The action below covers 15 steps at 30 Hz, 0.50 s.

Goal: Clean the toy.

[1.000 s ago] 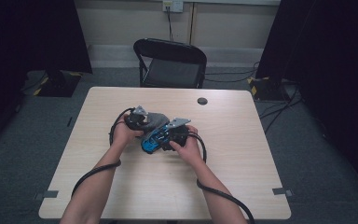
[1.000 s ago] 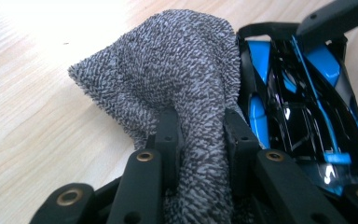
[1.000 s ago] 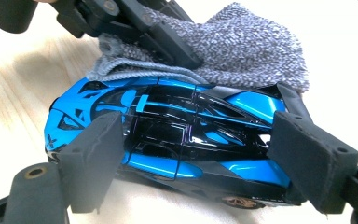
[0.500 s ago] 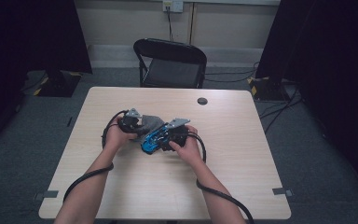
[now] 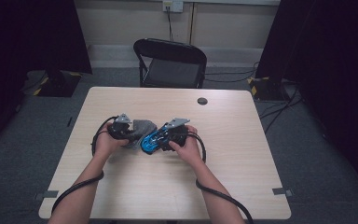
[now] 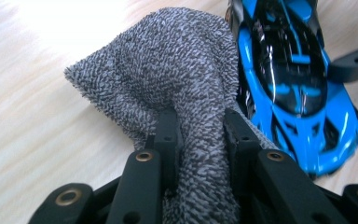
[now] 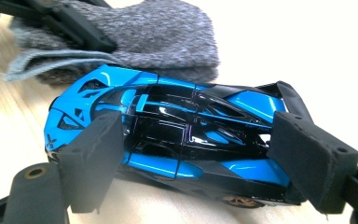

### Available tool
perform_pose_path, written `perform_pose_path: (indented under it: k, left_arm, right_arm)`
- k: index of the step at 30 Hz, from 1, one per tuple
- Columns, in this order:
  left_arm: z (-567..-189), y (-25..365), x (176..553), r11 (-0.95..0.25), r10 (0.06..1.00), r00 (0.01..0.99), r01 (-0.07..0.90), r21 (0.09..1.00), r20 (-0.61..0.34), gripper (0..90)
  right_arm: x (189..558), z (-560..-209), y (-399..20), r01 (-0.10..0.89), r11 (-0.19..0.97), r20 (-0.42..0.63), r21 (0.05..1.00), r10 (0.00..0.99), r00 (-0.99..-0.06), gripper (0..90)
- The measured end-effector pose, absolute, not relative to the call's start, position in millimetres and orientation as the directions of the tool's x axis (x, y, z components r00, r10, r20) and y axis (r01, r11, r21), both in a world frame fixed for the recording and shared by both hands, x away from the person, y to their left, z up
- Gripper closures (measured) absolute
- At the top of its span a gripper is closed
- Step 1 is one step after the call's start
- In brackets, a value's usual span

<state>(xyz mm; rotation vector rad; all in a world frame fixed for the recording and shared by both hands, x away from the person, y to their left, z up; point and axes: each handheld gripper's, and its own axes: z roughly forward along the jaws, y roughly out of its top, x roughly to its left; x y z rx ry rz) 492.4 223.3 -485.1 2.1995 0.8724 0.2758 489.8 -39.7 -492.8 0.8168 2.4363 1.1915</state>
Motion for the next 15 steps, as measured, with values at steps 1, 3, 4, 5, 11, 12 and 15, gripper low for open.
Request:
perform_pose_path:
  k: [1,3,4,5,11,12,15]
  left_arm:
    - [-485.0,224.1,489.7,-0.488,0.667,0.742,0.508,0.710,-0.072,71.0]
    - [-484.9,228.3,482.9,-0.480,0.668,0.739,0.516,0.709,-0.085,70.9]
    - [-484.9,228.3,482.9,-0.480,0.668,0.739,0.516,0.709,-0.085,70.8]
    - [-485.0,230.4,481.1,-0.476,0.671,0.736,0.519,0.710,-0.088,70.8]
    - [-484.4,238.8,467.7,-0.470,0.673,0.733,0.530,0.706,-0.102,70.9]
    - [-484.3,239.8,465.6,-0.474,0.670,0.736,0.525,0.707,-0.097,70.9]
    - [-484.1,240.8,457.0,-0.473,0.668,0.737,0.526,0.706,-0.101,70.9]
  right_arm:
    - [489.8,-492.6,-39.5,0.358,0.493,-0.024,0.793,0.613,-0.790,17.6]
    - [490.0,-492.1,-39.0,0.362,0.495,-0.022,0.790,0.613,-0.790,17.6]
    - [490.0,-492.1,-39.1,0.362,0.495,-0.022,0.790,0.613,-0.790,17.6]
    - [490.0,-492.1,-39.1,0.362,0.495,-0.022,0.790,0.613,-0.790,17.6]
    - [489.7,-491.8,-38.6,0.363,0.498,-0.024,0.788,0.614,-0.789,17.7]
    - [489.7,-491.8,-38.7,0.364,0.497,-0.024,0.788,0.614,-0.789,17.7]
    - [489.5,-491.9,-38.7,0.364,0.496,-0.024,0.788,0.615,-0.788,17.7]
